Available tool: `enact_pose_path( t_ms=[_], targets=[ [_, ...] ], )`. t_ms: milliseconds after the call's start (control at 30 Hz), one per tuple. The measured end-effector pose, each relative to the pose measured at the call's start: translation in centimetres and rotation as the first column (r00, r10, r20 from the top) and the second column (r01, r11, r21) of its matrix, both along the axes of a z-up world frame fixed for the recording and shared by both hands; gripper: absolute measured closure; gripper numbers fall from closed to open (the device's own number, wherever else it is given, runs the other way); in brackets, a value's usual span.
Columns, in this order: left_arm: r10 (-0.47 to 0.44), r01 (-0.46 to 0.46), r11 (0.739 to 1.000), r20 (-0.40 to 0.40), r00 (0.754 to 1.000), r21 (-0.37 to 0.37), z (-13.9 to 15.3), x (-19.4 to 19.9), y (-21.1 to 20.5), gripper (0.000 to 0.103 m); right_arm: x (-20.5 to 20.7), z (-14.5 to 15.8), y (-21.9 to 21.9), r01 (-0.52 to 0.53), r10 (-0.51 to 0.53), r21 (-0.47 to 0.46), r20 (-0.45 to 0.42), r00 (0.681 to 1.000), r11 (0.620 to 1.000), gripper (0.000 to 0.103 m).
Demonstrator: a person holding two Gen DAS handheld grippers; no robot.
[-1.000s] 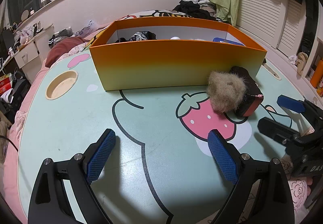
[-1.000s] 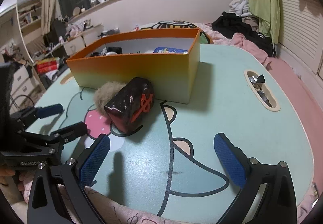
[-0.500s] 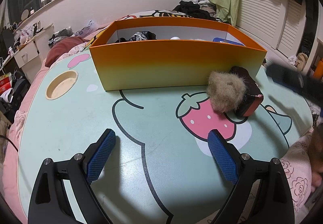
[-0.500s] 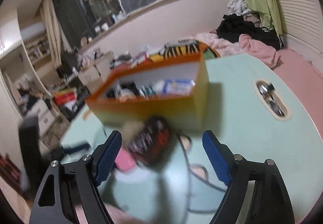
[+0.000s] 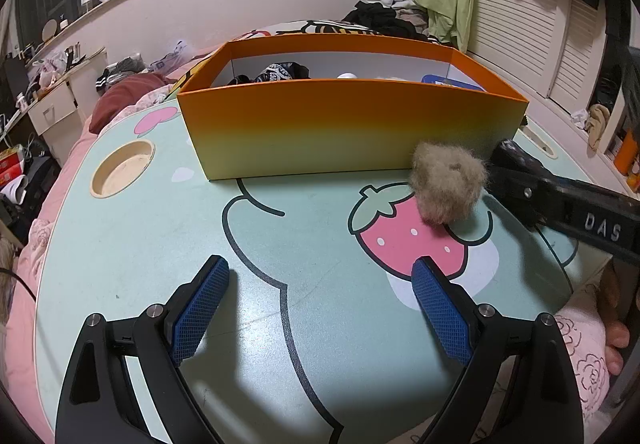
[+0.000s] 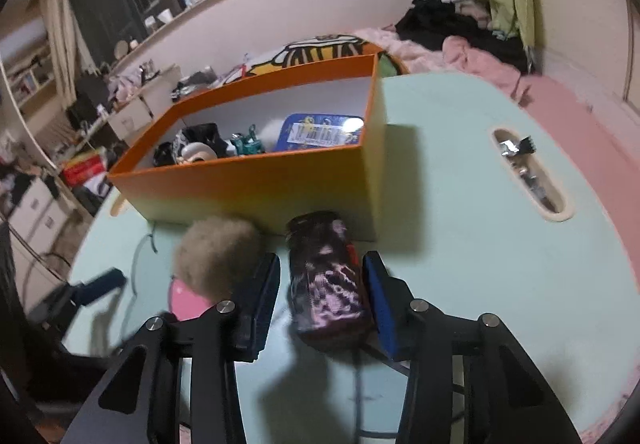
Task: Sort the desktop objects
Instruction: 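Grasp the dark red patterned box with the right gripper, then grasp the beige fur pompom with the left gripper while the right lifts the red box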
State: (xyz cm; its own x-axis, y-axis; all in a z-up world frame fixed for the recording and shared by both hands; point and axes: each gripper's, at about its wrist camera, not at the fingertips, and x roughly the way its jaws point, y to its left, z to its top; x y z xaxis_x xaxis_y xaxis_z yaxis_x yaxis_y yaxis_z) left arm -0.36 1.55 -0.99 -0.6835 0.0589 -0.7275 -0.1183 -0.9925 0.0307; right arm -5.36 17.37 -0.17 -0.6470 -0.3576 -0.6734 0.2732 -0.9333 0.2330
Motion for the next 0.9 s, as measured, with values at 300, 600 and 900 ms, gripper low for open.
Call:
enact_pose_path(
  t_ms=[300, 600, 900],
  targets=[
    [0.004, -0.004, 1.000, -0.002, 1.000, 0.003, 0.1, 0.0, -0.1, 0.010, 0.6, -0.4, 1.9, -0.049, 0.043, -0.103, -0.057, 0.997, 0.993, 0.076],
    [-0.100, 0.105, 0.992, -0.070, 0.993, 0.075, 2.3, 0.5, 1.2, 0.011, 1.1, -0.2, 5.0, -0.038, 0.006, -0.300, -0.106, 0.994, 0.953, 0.076],
    [-0.228, 0.228, 0.974, 0.087, 0.970, 0.008, 2.4, -5.7, 7.5, 0.078, 2.1, 0.5, 6.0, -0.025, -0.032, -0.354, -0.155, 0.987, 0.935, 0.076]
  ],
)
